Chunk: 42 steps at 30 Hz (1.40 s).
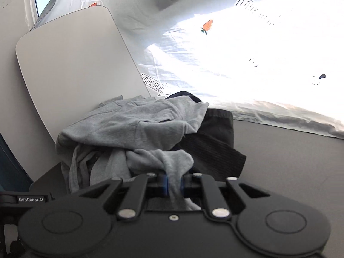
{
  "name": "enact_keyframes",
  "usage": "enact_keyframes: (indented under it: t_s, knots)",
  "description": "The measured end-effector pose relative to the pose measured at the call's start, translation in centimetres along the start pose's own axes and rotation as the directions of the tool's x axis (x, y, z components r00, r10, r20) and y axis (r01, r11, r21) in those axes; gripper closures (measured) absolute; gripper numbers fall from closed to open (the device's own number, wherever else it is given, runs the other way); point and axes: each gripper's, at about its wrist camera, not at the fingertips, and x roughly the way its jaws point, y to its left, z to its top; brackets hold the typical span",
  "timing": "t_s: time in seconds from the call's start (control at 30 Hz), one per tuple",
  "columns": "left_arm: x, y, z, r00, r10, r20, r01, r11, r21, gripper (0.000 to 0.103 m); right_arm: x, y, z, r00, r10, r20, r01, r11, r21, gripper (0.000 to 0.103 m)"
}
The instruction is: Fold clothes
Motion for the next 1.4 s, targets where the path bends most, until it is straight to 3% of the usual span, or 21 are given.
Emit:
enact_keyframes:
  t_s: [0.1, 0.17, 0.23, 0.3, 0.37, 0.43, 0.5, 0.57, 0.63, 0.7, 0.73, 0.77, 0.8, 0.87, 0.97, 1.03, 1.1, 1.2, 1.27, 1.4]
  knots:
    - [-1.9, -2.1, -1.0, 0.999, -0.037, 0.025, 0.035, 0.999, 0.04, 0.051, -4.8, -3.9, 1.6, 0.984, -0.139, 0.109, 0.142, 0.99, -0.015, 0.092]
    - [-3.0, -3.7, -1.8, 0.998, -0.061, 0.034, 0.058, 0.996, 0.071, 0.051, -8.5, -6.2, 2.9, 0.955, -0.223, 0.196, 0.238, 0.97, -0.056, 0.092]
    - [-4.2, -5.4, -3.1, 0.996, -0.085, 0.034, 0.081, 0.991, 0.104, 0.05, -11.8, -8.3, 4.5, 0.909, -0.295, 0.294, 0.333, 0.939, -0.086, 0.092]
    - [-5.3, -7.1, -4.6, 0.994, -0.109, 0.029, 0.104, 0.986, 0.13, 0.05, -15.2, -10.4, 6.2, 0.847, -0.371, 0.38, 0.426, 0.902, -0.07, 0.092]
    - [-6.3, -8.6, -6.2, 0.99, -0.137, 0.017, 0.133, 0.981, 0.142, 0.05, -18.3, -12.9, 8.4, 0.753, -0.467, 0.463, 0.536, 0.844, -0.02, 0.092]
    - [-7.1, -9.8, -7.8, 0.986, -0.168, -0.001, 0.167, 0.975, 0.147, 0.05, -21.5, -16.4, 11.1, 0.685, -0.54, 0.489, 0.596, 0.801, 0.049, 0.092]
    - [-7.5, -11.0, -9.2, 0.981, -0.193, -0.021, 0.194, 0.968, 0.159, 0.05, -23.3, -21.1, 13.4, 0.677, -0.607, 0.417, 0.615, 0.777, 0.133, 0.09]
    - [-7.6, -12.1, -10.4, 0.977, -0.209, -0.037, 0.212, 0.96, 0.18, 0.05, -23.3, -25.8, 14.7, 0.686, -0.67, 0.284, 0.653, 0.739, 0.166, 0.071]
    - [-7.0, -13.3, -11.4, 0.973, -0.226, -0.057, 0.232, 0.953, 0.197, 0.05, -22.3, -30.0, 13.6, 0.693, -0.708, 0.133, 0.693, 0.706, 0.147, 0.062]
    - [-5.9, -14.0, -12.3, 0.965, -0.246, -0.088, 0.259, 0.946, 0.195, 0.05, -21.7, -32.7, 10.1, 0.679, -0.733, 0.033, 0.724, 0.676, 0.139, 0.052]
    - [-5.3, -14.2, -12.7, 0.96, -0.26, -0.107, 0.277, 0.942, 0.188, 0.05, -21.6, -33.4, 7.6, 0.668, -0.744, 0.004, 0.734, 0.66, 0.162, 0.039]
    - [-4.6, -14.4, -13.0, 0.951, -0.281, -0.128, 0.3, 0.938, 0.174, 0.05, -21.6, -33.8, 5.1, 0.667, -0.745, -0.029, 0.735, 0.65, 0.193, 0.026]
    - [-3.8, -14.4, -13.4, 0.942, -0.301, -0.147, 0.322, 0.933, 0.16, 0.048, -21.7, -34.0, 2.1, 0.676, -0.734, -0.069, 0.726, 0.647, 0.232, 0.023]
    - [-2.1, -14.5, -14.1, 0.931, -0.32, -0.173, 0.346, 0.927, 0.145, 0.041, -21.4, -33.6, -3.1, 0.697, -0.702, -0.146, 0.706, 0.638, 0.307, 0.023]
    - [1.1, -14.6, -13.9, 0.95, -0.242, -0.196, 0.277, 0.944, 0.179, 0.04, -20.2, -32.1, -9.4, 0.729, -0.644, -0.235, 0.675, 0.617, 0.404, 0.023]
    - [2.2, -14.4, -13.8, 0.96, -0.187, -0.207, 0.233, 0.946, 0.226, 0.04, -18.7, -30.8, -11.7, 0.753, -0.599, -0.271, 0.649, 0.612, 0.451, 0.028]
    - [3.4, -14.0, -13.6, 0.965, -0.156, -0.213, 0.211, 0.94, 0.269, 0.04, -17.1, -29.3, -12.7, 0.784, -0.55, -0.288, 0.614, 0.619, 0.49, 0.04]
    - [5.1, -13.4, -13.2, 0.969, -0.113, -0.221, 0.183, 0.926, 0.331, 0.041, -13.9, -27.0, -12.7, 0.843, -0.461, -0.278, 0.537, 0.678, 0.503, 0.055]
    - [5.8, -12.9, -12.8, 0.967, -0.106, -0.231, 0.186, 0.915, 0.359, 0.042, -11.7, -25.0, -12.1, 0.868, -0.413, -0.277, 0.497, 0.726, 0.476, 0.071]
    - [7.8, -11.8, -12.0, 0.958, -0.111, -0.265, 0.211, 0.899, 0.384, 0.042, -7.6, -21.6, -11.6, 0.896, -0.329, -0.298, 0.436, 0.781, 0.447, 0.074]
